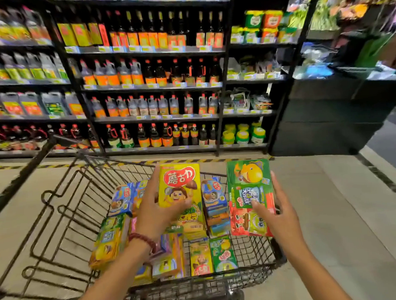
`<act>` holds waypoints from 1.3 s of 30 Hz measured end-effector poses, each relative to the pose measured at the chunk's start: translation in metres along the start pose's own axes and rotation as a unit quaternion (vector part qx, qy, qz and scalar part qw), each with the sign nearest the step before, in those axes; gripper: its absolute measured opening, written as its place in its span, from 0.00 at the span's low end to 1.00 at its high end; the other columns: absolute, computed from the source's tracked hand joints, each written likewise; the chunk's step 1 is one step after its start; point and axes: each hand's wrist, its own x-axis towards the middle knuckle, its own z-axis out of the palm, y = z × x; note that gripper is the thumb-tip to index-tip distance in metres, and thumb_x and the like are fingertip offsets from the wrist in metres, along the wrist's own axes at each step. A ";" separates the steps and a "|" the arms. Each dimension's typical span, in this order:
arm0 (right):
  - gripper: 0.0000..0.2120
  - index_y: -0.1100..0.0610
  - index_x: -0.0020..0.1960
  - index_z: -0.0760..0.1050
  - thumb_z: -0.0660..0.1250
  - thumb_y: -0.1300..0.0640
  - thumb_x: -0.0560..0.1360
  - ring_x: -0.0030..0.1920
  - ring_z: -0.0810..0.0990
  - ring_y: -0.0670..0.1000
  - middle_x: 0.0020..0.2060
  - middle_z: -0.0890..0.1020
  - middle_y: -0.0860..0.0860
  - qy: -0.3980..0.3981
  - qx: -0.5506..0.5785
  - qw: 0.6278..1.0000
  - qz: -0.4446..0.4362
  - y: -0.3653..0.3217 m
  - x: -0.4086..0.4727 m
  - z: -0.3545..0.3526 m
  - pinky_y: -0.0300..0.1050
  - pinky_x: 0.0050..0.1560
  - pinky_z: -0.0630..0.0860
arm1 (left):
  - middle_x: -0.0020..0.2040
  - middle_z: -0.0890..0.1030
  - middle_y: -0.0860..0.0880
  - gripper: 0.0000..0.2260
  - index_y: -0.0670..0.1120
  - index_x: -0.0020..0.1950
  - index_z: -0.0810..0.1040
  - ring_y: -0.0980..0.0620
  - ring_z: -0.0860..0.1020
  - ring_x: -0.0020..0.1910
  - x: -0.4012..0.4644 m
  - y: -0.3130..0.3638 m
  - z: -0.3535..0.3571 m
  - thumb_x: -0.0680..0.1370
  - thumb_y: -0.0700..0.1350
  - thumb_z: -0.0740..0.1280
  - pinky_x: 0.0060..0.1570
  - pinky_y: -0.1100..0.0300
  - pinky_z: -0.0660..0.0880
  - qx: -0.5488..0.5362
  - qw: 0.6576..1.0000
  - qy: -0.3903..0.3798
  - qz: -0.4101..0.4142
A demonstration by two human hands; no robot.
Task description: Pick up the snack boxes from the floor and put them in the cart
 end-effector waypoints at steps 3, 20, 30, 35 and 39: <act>0.34 0.26 0.65 0.60 0.71 0.56 0.73 0.53 0.81 0.42 0.54 0.80 0.35 -0.019 -0.011 0.999 0.025 0.028 0.024 0.010 0.44 0.47 0.82 | 0.70 0.59 0.61 0.43 0.69 0.67 0.54 0.56 0.61 0.71 0.019 -0.032 0.008 0.65 0.46 0.78 0.68 0.48 0.66 0.026 0.999 -0.010 -0.040; 0.35 0.38 0.73 0.61 0.74 0.50 0.72 0.61 0.79 0.47 0.62 0.78 0.44 -0.111 -0.063 0.956 0.263 0.182 0.059 0.045 0.46 0.48 0.82 | 0.67 0.71 0.59 0.45 0.65 0.70 0.60 0.59 0.72 0.65 0.041 -0.205 0.081 0.60 0.49 0.81 0.62 0.54 0.73 0.016 0.959 -0.024 -0.282; 0.36 0.32 0.70 0.59 0.72 0.57 0.73 0.47 0.84 0.46 0.50 0.83 0.36 -0.152 -0.123 0.923 0.332 0.234 0.054 0.057 0.47 0.47 0.82 | 0.73 0.67 0.53 0.46 0.70 0.70 0.59 0.51 0.66 0.71 0.027 -0.287 0.089 0.60 0.53 0.81 0.67 0.43 0.67 -0.002 0.925 -0.079 -0.371; 0.32 0.27 0.64 0.64 0.73 0.58 0.73 0.53 0.83 0.51 0.53 0.83 0.44 -0.124 -0.064 0.910 0.391 0.276 0.063 0.068 0.57 0.51 0.81 | 0.69 0.69 0.60 0.45 0.66 0.69 0.60 0.66 0.71 0.63 0.022 -0.319 0.108 0.60 0.45 0.79 0.59 0.66 0.72 -0.009 0.916 -0.079 -0.393; 0.32 0.35 0.67 0.63 0.72 0.60 0.74 0.56 0.82 0.48 0.59 0.80 0.49 -0.145 -0.051 0.901 0.407 0.311 0.068 0.071 0.47 0.49 0.81 | 0.72 0.51 0.69 0.50 0.68 0.72 0.49 0.63 0.50 0.74 0.014 -0.360 0.122 0.60 0.62 0.77 0.73 0.59 0.50 0.116 0.911 -0.103 -0.382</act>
